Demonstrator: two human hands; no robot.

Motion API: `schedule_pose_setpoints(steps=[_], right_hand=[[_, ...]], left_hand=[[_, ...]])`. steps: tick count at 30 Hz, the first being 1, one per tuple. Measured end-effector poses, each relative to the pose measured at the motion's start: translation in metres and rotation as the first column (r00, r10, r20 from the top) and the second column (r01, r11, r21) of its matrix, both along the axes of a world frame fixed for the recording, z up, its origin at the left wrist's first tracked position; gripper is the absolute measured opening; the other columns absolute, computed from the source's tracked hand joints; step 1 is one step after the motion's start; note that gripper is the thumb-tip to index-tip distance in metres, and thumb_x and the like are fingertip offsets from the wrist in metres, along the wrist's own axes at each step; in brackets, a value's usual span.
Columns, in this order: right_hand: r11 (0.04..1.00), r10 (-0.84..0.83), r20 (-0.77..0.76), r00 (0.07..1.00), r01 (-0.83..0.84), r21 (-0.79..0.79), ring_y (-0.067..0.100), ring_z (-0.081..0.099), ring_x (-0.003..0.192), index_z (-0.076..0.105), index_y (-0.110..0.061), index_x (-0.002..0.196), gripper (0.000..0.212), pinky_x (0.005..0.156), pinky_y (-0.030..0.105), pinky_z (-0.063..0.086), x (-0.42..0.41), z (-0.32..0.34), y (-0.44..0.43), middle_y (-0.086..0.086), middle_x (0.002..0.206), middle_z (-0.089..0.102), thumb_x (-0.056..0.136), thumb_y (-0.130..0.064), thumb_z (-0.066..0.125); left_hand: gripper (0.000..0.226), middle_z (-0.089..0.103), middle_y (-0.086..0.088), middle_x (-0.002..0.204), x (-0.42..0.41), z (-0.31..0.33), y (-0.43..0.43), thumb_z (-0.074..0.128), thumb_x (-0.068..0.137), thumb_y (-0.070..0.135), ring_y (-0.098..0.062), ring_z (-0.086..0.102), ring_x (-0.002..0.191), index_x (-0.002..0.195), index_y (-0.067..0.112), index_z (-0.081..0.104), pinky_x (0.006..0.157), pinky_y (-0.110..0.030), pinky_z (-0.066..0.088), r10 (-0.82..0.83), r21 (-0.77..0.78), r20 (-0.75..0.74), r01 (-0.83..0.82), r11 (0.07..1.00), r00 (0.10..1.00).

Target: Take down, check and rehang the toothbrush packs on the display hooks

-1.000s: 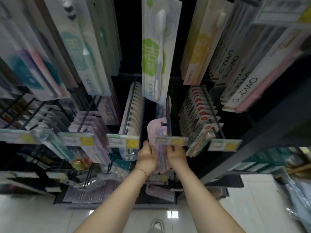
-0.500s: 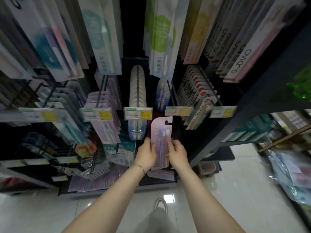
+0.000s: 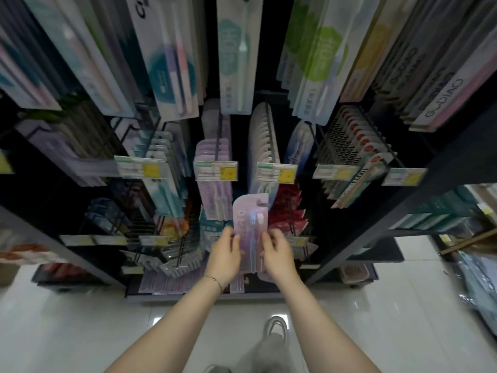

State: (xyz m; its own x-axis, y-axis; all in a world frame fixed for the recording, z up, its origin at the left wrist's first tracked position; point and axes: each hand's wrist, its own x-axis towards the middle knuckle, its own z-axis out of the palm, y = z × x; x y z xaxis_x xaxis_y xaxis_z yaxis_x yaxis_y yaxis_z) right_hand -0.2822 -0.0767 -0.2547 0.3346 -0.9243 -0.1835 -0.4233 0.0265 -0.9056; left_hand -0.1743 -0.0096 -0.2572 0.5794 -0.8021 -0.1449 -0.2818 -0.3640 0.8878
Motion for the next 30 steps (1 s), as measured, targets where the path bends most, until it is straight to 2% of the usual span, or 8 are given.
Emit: schedule_pose_setpoints(steps=[3,8,13,18,21,24,27,30], right_hand=[[0.997,0.072,0.001,0.997,-0.072,-0.006,0.017,0.059,0.071,0.058,-0.018,0.088,0.018,0.07,0.04,0.05,0.019,0.003,0.004,0.001,0.076,0.062,0.099,-0.029,0.049],[0.988,0.146,-0.012,0.989,-0.146,-0.056,0.011,0.059,0.072,0.063,-0.014,0.093,0.019,0.067,0.028,0.046,0.043,0.014,-0.002,-0.001,0.08,0.064,0.097,-0.029,0.053],[0.983,0.156,-0.041,0.987,-0.16,-0.092,0.012,0.061,0.083,0.065,-0.015,0.103,0.019,0.072,0.024,0.045,0.065,0.028,-0.017,-0.003,0.091,0.066,0.096,-0.029,0.055],[0.979,0.147,-0.016,0.989,-0.148,-0.144,0.015,0.062,0.085,0.064,-0.015,0.099,0.014,0.075,0.027,0.047,0.076,0.038,-0.032,-0.001,0.09,0.066,0.097,-0.025,0.053],[0.979,0.125,-0.032,0.992,-0.129,-0.157,0.017,0.063,0.086,0.062,-0.015,0.098,0.015,0.079,0.032,0.05,0.079,0.037,-0.038,0.001,0.091,0.067,0.098,-0.025,0.051],[0.983,0.107,-0.037,0.994,-0.111,-0.148,0.018,0.062,0.085,0.06,-0.014,0.098,0.017,0.076,0.032,0.049,0.079,0.036,-0.042,0.001,0.09,0.066,0.099,-0.027,0.049],[0.984,0.109,-0.048,0.993,-0.114,-0.139,0.016,0.059,0.082,0.059,-0.011,0.1,0.021,0.072,0.028,0.045,0.08,0.037,-0.043,0.0,0.087,0.062,0.1,-0.028,0.048],[0.988,0.111,-0.034,0.993,-0.114,-0.104,0.016,0.056,0.081,0.059,-0.008,0.099,0.021,0.069,0.026,0.039,0.083,0.036,-0.044,0.001,0.086,0.061,0.1,-0.026,0.048]], left_hand=[[0.017,0.068,-0.004,0.072,0.014,-0.005,0.012,0.04,0.102,0.02,-0.017,0.068,0.07,0.089,0.02,0.05,0.071,-0.037,0.053,0.077,-0.02,-0.048,-0.078,0.997,0.996],[0.019,0.064,-0.003,0.07,0.034,-0.003,0.016,0.041,0.102,0.019,-0.027,0.067,0.071,0.086,0.02,0.051,0.078,-0.052,0.055,0.199,-0.074,-0.258,-0.225,0.972,0.945],[0.018,0.063,-0.007,0.076,0.049,0.01,-0.002,0.04,0.102,0.014,-0.024,0.066,0.07,0.089,0.017,0.052,0.076,-0.046,0.054,0.282,-0.127,-0.357,-0.345,0.93,0.89],[0.018,0.062,-0.006,0.074,0.06,0.02,-0.018,0.039,0.102,0.012,-0.011,0.065,0.06,0.09,0.017,0.051,0.066,-0.032,0.053,0.282,-0.186,-0.319,-0.351,0.918,0.905],[0.019,0.061,-0.001,0.068,0.065,0.022,-0.025,0.04,0.102,0.014,-0.015,0.064,0.063,0.088,0.019,0.051,0.071,-0.04,0.056,0.262,-0.201,-0.264,-0.319,0.926,0.928],[0.017,0.058,-0.001,0.072,0.069,0.022,-0.031,0.041,0.102,0.015,-0.01,0.062,0.061,0.088,0.018,0.051,0.074,-0.044,0.054,0.222,-0.202,-0.196,-0.261,0.944,0.955],[0.013,0.061,-0.001,0.081,0.072,0.022,-0.036,0.042,0.102,0.015,-0.009,0.062,0.069,0.095,0.016,0.053,0.074,-0.041,0.054,0.199,-0.184,-0.144,-0.224,0.957,0.969],[0.01,0.064,-0.002,0.087,0.076,0.022,-0.038,0.042,0.101,0.018,-0.017,0.063,0.078,0.102,0.015,0.052,0.072,-0.034,0.051,0.184,-0.138,-0.052,-0.189,0.972,0.982]])
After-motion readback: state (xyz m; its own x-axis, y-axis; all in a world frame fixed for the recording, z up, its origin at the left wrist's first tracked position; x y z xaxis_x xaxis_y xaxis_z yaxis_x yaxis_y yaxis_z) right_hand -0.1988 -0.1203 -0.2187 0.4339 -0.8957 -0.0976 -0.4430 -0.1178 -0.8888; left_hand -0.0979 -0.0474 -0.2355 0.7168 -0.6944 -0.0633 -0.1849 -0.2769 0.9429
